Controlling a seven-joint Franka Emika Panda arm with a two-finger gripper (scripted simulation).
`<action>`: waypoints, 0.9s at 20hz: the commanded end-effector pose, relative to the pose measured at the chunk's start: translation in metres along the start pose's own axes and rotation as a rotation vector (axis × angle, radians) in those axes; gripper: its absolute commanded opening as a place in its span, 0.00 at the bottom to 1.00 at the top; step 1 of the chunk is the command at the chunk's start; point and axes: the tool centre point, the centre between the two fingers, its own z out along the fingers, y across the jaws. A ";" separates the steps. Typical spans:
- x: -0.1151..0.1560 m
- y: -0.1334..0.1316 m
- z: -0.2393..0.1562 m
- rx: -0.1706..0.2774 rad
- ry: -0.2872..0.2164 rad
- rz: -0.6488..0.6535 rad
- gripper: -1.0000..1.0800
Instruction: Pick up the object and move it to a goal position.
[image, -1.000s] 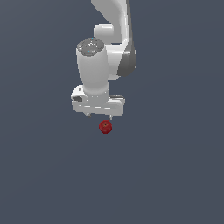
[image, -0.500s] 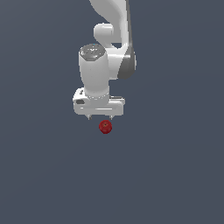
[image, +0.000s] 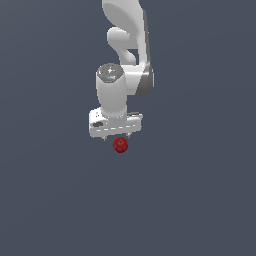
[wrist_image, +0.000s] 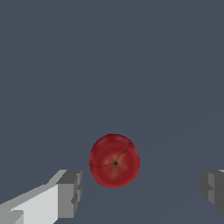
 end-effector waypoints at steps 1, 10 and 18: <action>-0.005 -0.003 0.012 0.002 -0.005 -0.073 0.96; -0.019 -0.012 0.041 0.010 -0.016 -0.270 0.96; -0.025 -0.016 0.052 0.015 -0.019 -0.342 0.96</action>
